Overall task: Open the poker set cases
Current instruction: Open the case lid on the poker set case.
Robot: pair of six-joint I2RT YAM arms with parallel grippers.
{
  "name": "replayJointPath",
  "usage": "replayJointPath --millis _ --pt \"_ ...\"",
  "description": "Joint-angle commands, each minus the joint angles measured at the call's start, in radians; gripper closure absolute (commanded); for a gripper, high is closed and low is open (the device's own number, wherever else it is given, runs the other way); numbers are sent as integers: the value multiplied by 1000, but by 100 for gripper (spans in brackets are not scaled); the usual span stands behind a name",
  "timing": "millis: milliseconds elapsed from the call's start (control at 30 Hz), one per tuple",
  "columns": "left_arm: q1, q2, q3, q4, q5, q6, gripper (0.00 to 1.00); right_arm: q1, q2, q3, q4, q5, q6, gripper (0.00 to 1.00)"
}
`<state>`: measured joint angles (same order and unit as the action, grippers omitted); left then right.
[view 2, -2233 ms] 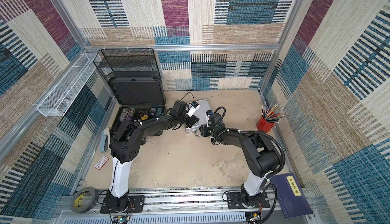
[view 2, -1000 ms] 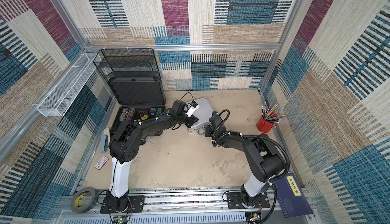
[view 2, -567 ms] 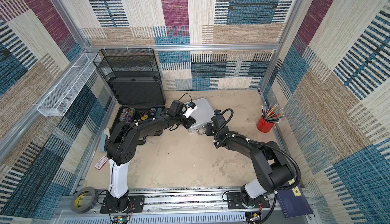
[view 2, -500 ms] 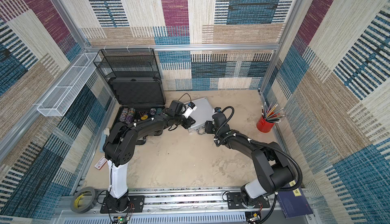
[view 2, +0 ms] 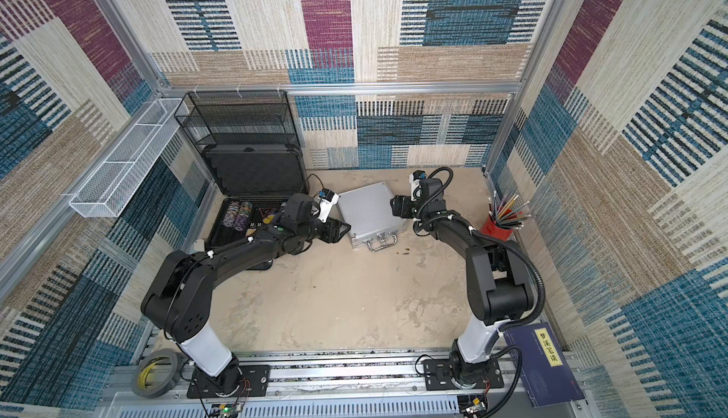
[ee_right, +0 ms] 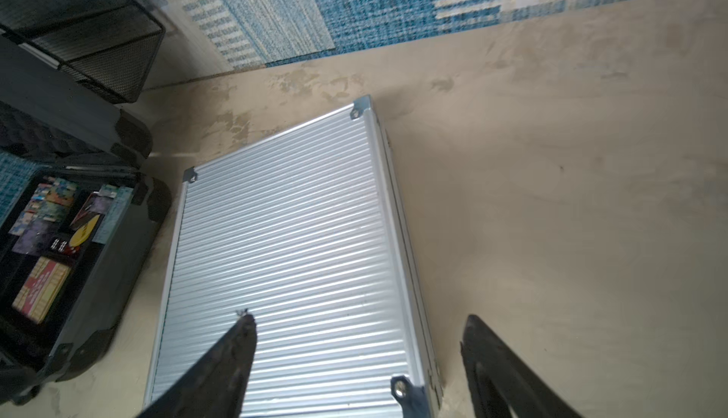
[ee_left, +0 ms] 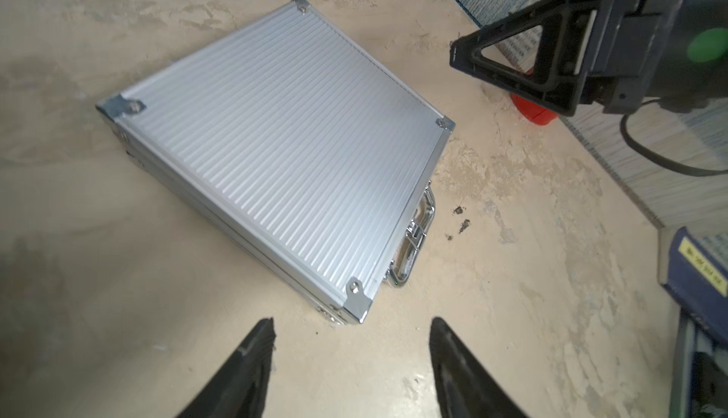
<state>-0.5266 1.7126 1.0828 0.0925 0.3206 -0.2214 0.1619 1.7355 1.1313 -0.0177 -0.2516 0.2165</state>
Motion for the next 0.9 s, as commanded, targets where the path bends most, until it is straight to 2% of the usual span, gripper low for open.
replayJointPath --millis 0,133,167,233,367,633,867 --pt "0 -23 -93 242 -8 -264 33 -15 47 47 -51 -69 -42 17" --pt "-1 27 -97 277 -3 -383 29 -41 74 44 -45 -86 -43 17" --pt "-1 44 -91 280 2 -403 24 -45 83 46 -48 -94 -41 17" --pt "-3 74 -89 315 16 -433 0 -46 94 43 -40 -118 -37 18" --pt "-4 107 -86 358 7 -460 0 -45 110 36 -39 -159 -36 21" --pt "-4 169 -34 307 -35 -417 0 -45 105 -34 0 -202 -7 28" --pt "-7 223 -5 308 -7 -418 6 -27 49 -141 73 -220 34 32"
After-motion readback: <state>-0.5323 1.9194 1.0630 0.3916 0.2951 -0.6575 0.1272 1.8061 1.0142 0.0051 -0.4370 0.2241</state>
